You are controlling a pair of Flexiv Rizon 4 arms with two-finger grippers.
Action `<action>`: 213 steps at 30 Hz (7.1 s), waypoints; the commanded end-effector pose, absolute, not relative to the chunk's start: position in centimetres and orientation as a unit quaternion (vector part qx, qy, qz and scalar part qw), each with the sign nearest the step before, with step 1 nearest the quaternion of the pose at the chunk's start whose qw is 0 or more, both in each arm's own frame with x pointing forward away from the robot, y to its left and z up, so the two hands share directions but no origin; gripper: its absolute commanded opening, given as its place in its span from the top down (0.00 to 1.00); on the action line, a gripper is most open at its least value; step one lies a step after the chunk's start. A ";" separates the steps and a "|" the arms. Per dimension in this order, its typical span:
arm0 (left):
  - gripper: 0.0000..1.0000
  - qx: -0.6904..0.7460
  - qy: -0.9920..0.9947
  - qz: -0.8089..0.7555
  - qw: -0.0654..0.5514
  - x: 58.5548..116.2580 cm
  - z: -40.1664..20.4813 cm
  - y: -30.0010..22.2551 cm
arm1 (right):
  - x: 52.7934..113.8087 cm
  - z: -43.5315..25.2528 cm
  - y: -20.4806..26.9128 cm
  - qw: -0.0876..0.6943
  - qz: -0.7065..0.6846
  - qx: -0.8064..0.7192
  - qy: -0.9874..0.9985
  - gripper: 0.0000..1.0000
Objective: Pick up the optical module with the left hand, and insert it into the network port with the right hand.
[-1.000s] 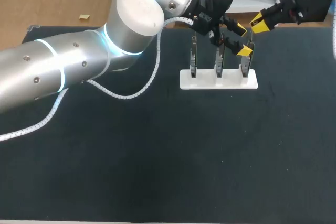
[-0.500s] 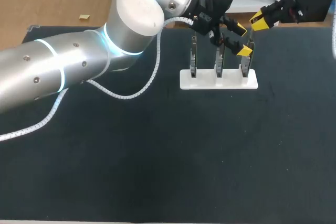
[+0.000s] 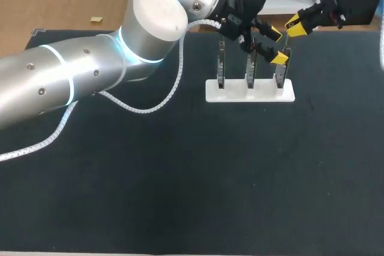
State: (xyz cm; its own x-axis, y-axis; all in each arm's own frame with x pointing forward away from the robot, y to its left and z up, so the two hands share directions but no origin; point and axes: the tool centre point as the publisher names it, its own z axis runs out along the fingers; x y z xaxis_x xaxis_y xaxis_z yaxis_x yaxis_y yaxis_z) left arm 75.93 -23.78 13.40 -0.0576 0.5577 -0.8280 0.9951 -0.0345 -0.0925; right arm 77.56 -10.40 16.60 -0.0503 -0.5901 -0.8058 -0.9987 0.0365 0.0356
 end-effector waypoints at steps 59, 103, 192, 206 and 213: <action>0.00 0.620 0.629 -0.367 0.294 76.2 13.5 -23.9 | 77.5 15.9 -10.3 0.306 0.322 -0.614 0.653 1.00; 0.00 0.620 0.629 -0.367 0.294 76.2 13.5 -23.9 | 78.3 17.8 -11.4 0.332 0.363 -0.577 0.651 0.00; 0.00 0.620 0.629 -0.367 0.294 76.2 13.5 -23.9 | 77.7 15.4 -10.3 0.296 0.360 -0.602 0.649 1.00; 0.00 0.620 0.629 -0.367 0.294 76.2 13.5 -23.9 | 77.6 14.6 -10.5 0.285 0.360 -0.599 0.655 1.00; 0.00 0.620 0.629 -0.367 0.294 76.2 13.5 -23.9 | 77.7 14.4 -10.5 0.283 0.361 -0.597 0.658 1.00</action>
State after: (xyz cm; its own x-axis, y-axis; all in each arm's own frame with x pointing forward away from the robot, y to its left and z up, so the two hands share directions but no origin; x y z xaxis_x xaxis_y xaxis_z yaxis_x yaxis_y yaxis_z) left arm 75.94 -23.79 13.40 -0.0575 0.5578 -0.8280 0.9951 -0.0347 -0.0925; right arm 77.55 -10.53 14.60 -0.1251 -0.5826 -0.8030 -0.9905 0.0272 0.1346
